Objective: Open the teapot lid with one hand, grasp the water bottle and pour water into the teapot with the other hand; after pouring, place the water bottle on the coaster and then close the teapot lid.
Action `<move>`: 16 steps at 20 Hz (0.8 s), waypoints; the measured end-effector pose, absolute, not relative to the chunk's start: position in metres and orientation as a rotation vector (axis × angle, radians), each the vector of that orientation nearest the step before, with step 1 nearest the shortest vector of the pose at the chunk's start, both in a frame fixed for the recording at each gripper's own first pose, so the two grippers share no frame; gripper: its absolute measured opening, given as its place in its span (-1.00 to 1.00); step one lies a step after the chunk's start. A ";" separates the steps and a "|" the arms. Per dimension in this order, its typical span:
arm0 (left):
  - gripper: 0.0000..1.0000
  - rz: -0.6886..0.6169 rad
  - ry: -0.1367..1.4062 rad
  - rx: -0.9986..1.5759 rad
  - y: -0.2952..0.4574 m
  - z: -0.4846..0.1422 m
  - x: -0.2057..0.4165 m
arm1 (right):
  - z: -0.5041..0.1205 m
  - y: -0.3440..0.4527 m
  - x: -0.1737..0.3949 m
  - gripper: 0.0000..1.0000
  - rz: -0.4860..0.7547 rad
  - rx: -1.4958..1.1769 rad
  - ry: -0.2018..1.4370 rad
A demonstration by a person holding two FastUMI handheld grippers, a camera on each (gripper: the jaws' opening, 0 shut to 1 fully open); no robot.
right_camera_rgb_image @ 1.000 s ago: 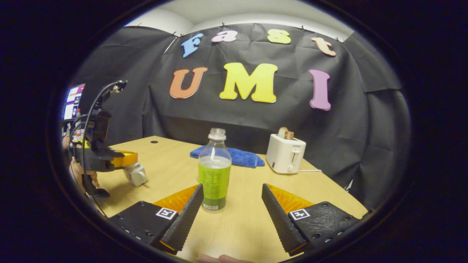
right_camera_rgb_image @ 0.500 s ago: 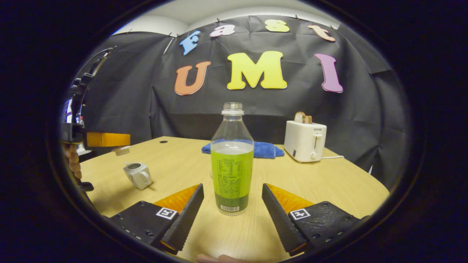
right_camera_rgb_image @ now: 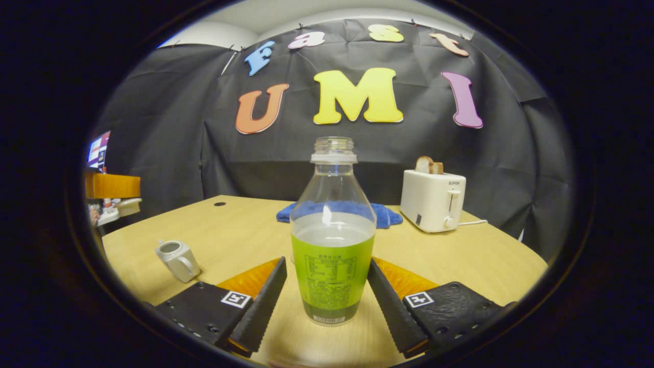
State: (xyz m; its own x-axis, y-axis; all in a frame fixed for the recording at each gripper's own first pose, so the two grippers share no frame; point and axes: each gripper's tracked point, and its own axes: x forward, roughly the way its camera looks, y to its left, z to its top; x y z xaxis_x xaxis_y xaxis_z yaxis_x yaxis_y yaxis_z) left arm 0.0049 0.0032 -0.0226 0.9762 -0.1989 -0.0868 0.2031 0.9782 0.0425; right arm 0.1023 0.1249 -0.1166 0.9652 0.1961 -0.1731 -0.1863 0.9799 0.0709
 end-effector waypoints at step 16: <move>-0.94 -0.157 0.060 0.052 0.059 0.005 -0.016 | -0.100 0.139 0.102 0.45 0.051 -0.374 0.296</move>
State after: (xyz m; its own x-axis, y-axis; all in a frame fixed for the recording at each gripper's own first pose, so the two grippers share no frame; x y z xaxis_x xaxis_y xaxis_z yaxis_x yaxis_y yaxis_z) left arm -0.0159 0.0594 0.0045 0.9859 -0.1550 -0.0636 0.1581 0.9863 0.0472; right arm 0.1018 0.1395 -0.0997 0.9556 -0.0049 -0.2946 -0.1038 0.9301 -0.3523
